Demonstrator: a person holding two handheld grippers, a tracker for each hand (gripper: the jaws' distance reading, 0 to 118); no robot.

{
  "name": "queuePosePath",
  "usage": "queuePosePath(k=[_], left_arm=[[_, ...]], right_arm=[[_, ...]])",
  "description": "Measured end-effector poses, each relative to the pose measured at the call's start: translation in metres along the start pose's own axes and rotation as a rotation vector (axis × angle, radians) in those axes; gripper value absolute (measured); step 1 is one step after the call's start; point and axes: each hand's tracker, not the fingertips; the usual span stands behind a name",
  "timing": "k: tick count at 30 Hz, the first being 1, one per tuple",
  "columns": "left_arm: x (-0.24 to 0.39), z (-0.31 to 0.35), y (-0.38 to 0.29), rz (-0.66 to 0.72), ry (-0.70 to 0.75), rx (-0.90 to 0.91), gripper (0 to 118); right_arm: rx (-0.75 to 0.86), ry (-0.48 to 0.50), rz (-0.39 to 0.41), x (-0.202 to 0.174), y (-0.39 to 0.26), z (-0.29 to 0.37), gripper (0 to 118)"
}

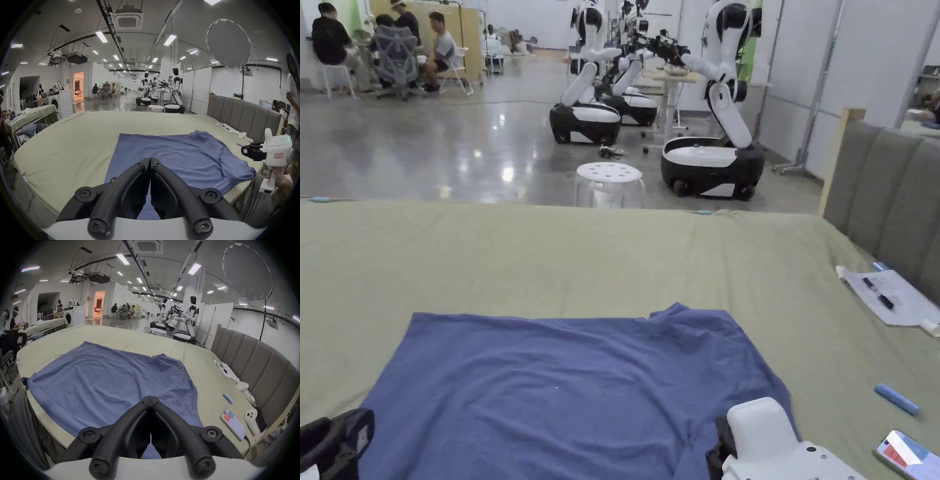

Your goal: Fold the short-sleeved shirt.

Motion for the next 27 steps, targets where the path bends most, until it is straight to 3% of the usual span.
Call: queuePosePath(k=[10,11,12,15,16,18,22,27], left_arm=[[-0.052,0.007,-0.013,0.059,0.037,-0.050,5],[-0.060,0.009,-0.016,0.053,0.051,-0.063,15],[-0.067,0.010,-0.019,0.043,0.057,-0.074,34],[-0.091,0.010,-0.035,0.058,0.037,-0.180,62],[-0.100,0.009,-0.041,0.097,-0.016,-0.212,65],[-0.110,0.006,-0.054,0.165,-0.040,-0.258,65],[-0.111,-0.006,-0.082,0.080,0.022,-0.371,65],[-0.108,-0.030,-0.103,0.076,0.035,-0.483,64]], right_arm=[[-0.042,0.071,-0.187,0.025,-0.009,0.000,0],[-0.041,0.079,-0.212,0.029,-0.011,0.001,0],[-0.043,0.093,-0.233,0.032,-0.013,0.002,0],[-0.048,0.095,-0.269,0.029,-0.014,0.010,0],[-0.054,0.089,-0.274,0.029,-0.016,0.010,0],[-0.075,0.074,-0.282,0.026,-0.017,0.008,0],[-0.099,0.088,-0.292,0.025,-0.021,0.006,0],[-0.117,0.086,-0.292,0.026,-0.024,0.008,0]])
